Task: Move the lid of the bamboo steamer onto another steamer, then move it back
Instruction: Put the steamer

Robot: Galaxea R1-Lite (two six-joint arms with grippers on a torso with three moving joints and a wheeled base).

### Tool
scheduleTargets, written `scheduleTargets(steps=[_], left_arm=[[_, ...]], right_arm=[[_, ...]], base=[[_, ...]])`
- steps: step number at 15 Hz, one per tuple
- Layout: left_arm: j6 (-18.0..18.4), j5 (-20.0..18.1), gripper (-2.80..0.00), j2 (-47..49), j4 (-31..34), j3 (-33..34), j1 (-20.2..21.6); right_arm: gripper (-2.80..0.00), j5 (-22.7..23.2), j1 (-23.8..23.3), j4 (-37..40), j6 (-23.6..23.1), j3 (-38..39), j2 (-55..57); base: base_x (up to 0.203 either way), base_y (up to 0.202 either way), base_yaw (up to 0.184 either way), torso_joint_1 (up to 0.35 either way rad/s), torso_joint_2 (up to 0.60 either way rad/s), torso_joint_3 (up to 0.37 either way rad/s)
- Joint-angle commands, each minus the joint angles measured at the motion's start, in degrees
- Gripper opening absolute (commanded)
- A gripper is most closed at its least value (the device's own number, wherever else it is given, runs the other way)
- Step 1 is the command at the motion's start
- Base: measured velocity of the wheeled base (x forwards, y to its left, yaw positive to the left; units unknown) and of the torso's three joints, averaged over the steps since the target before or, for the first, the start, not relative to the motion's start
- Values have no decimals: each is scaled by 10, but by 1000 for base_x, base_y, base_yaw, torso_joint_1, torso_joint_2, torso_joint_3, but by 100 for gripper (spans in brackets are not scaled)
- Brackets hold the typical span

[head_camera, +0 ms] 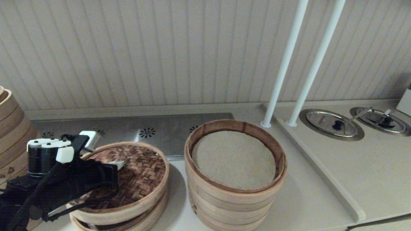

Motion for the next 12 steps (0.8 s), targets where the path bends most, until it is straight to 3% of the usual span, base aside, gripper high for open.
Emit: scheduleTargets(steps=[1,3,8,12], left_arm=[[23,-3,-280,-14,8,12,0],[61,-3,-280,-18,51,12,0],[115,2,-280,-34,170,-4,0],[116,2,-280,-30,172,-4,1]], right_arm=[[-280,0,0,0,0,2,0],[-280,0,0,0,0,2,0],[-280,0,0,0,0,2,0],[-280,0,0,0,0,2,0]], base=[[0,0,0,0,0,0],[0,0,0,0,0,0],[0,0,0,0,0,0],[0,0,0,0,0,0]])
